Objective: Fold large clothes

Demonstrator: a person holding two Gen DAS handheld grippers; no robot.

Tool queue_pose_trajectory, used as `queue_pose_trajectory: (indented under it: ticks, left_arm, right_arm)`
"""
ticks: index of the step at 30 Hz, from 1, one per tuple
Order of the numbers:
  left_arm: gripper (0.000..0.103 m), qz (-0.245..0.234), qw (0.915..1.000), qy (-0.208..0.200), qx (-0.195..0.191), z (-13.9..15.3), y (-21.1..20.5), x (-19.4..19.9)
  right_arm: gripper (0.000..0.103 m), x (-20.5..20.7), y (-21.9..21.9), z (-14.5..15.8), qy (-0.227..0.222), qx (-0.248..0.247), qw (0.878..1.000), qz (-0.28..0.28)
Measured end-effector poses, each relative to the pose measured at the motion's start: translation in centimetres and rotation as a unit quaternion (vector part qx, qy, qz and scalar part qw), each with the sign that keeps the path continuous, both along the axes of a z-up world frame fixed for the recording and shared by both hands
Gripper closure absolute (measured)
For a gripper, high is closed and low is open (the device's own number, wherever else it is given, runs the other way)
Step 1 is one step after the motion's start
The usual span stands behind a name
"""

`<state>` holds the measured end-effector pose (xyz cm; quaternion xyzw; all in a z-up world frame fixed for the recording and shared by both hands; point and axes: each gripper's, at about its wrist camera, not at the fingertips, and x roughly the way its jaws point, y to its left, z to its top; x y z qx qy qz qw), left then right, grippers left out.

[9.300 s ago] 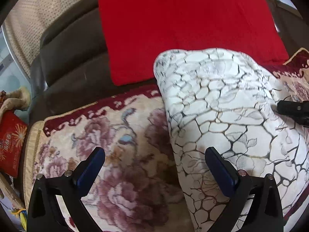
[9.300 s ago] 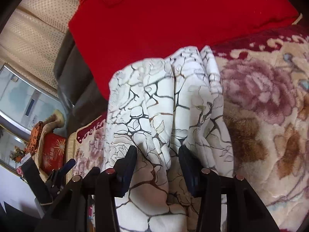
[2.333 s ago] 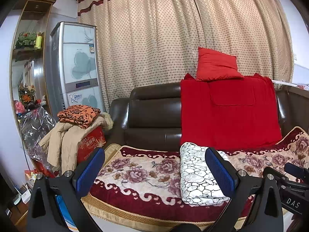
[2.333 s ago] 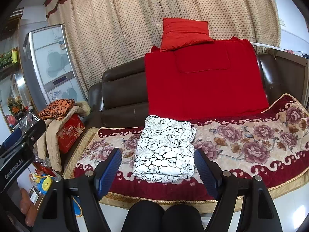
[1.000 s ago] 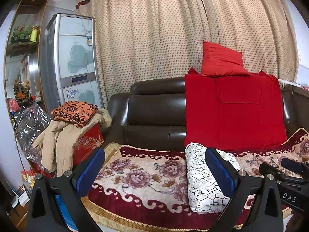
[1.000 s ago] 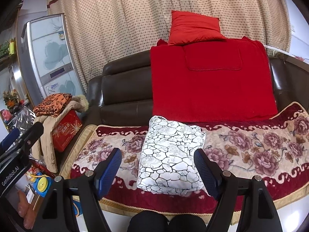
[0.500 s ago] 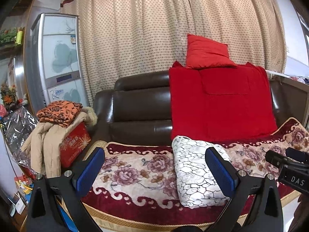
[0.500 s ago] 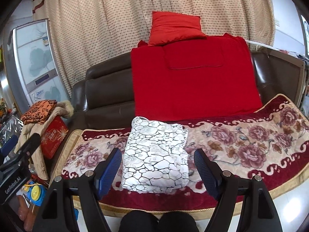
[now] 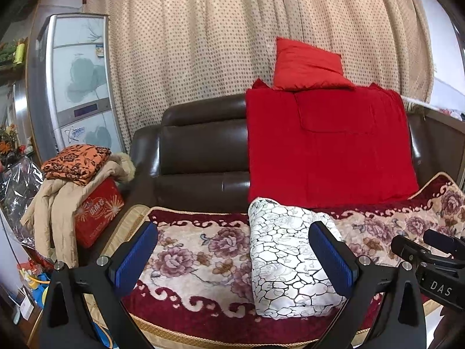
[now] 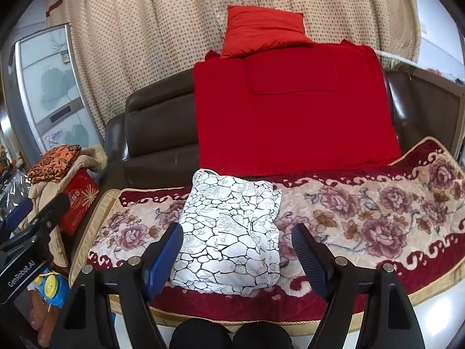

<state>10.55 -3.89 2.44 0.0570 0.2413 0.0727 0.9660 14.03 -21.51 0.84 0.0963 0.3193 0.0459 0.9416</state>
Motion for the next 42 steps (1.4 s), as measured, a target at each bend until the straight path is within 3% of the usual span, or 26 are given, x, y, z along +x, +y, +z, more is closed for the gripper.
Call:
queue_pose_trajectory:
  ticks: [17, 26, 35, 42]
  left_arm:
    - [0.0, 0.009, 0.9963, 0.085, 0.008, -6.7, -0.6, 5.8]
    - [0.0, 0.005, 0.9955, 0.095, 0.005, -6.9, 0.4, 4.0]
    - [0.0, 0.013, 0.9968, 0.079, -0.005, -6.1, 1.5, 1.8]
    - [0.0, 0.011, 0.9967, 0.08, -0.008, -6.3, 1.7, 2.2]
  right_arm:
    - [0.023, 5.4, -1.2, -6.4, 0.061, 0.03, 0.998, -0.001]
    - [0.023, 4.4, 0.6, -6.8, 0.073, 0.018, 0.997, 0.005]
    - [0.023, 2.1, 1.5, -5.0, 0.05, 0.0, 0.999, 0.004]
    - [0.023, 2.6, 2.0, -4.9, 0.051, -0.008, 0.999, 0.008]
